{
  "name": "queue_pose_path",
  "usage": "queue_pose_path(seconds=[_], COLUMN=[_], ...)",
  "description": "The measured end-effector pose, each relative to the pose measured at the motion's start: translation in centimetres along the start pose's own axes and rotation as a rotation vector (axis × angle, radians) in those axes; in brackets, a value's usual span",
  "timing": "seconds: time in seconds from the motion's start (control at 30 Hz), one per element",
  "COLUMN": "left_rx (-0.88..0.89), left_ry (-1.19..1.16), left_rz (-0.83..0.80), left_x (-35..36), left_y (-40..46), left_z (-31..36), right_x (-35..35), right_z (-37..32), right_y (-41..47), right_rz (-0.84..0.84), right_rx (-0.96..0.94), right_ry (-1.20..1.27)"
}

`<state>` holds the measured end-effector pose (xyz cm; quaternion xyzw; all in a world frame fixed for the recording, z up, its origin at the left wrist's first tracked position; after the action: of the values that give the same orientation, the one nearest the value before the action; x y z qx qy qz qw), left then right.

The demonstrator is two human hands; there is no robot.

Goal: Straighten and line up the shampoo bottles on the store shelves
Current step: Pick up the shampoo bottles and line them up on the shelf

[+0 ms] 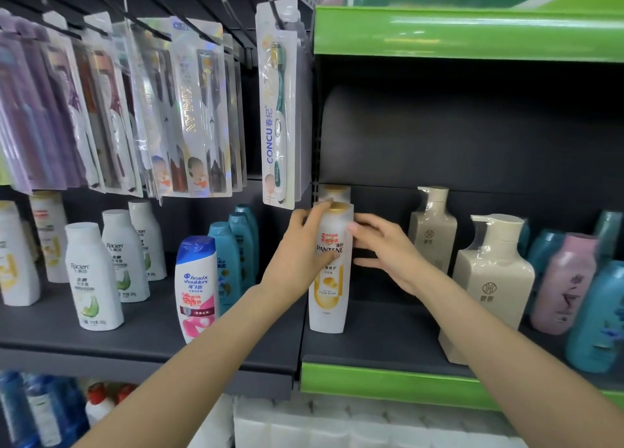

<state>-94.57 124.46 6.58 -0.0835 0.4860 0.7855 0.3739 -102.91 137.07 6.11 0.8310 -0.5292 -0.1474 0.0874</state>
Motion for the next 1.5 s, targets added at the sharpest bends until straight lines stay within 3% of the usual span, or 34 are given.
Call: queue_pose_path(seconds=[0.1, 0.23, 0.43, 0.5, 0.6, 0.67, 0.87, 1.2, 1.5], left_rx=[0.123, 0.251, 0.225, 0.229, 0.231, 0.223, 0.23, 0.227, 0.192], left_ry=[0.204, 0.287, 0.223, 0.229, 0.23, 0.219, 0.228, 0.219, 0.19], left_rz=[0.038, 0.019, 0.027, 0.031, 0.041, 0.045, 0.054, 0.055, 0.038], left_x=[-0.1, -0.5, -0.5, -0.4, -0.3, -0.3, -0.3, -0.2, -0.3], left_y=[0.4, 1.4, 1.5, 1.4, 1.5, 1.5, 1.6, 1.3, 0.9], left_z=[0.9, 2.0, 1.7, 1.6, 1.5, 1.5, 1.4, 1.5, 1.6], right_x=[-0.8, -1.5, 0.6, 1.2, 1.3, 1.1, 1.7, -1.8, -3.6], right_z=[-1.0, -2.0, -2.3, -1.9, -1.2, -0.9, 0.0, 0.5, -2.9], right_y=[1.6, 4.7, 8.1, 8.7, 9.6, 10.0, 10.7, 6.5, 0.0], right_rz=[0.126, 0.253, 0.108, 0.059, 0.119, 0.155, 0.159, 0.438, 0.46], right_rx=[-0.02, -0.143, -0.15, -0.079, 0.06, 0.098, 0.042, -0.08, -0.222], right_ry=[0.005, -0.236, -0.472, -0.395, -0.152, -0.137, -0.125, -0.099, -0.208])
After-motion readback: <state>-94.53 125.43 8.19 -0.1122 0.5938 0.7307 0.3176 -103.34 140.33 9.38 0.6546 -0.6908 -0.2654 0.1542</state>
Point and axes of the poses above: each hand's wrist, its own y-axis towards the middle knuckle, its own x-axis out of the palm, z = x × y, the point moved 4 cm from there along y, towards the middle knuckle, and after that the axes turned 9 degrees about z, right-handed, at the moved point
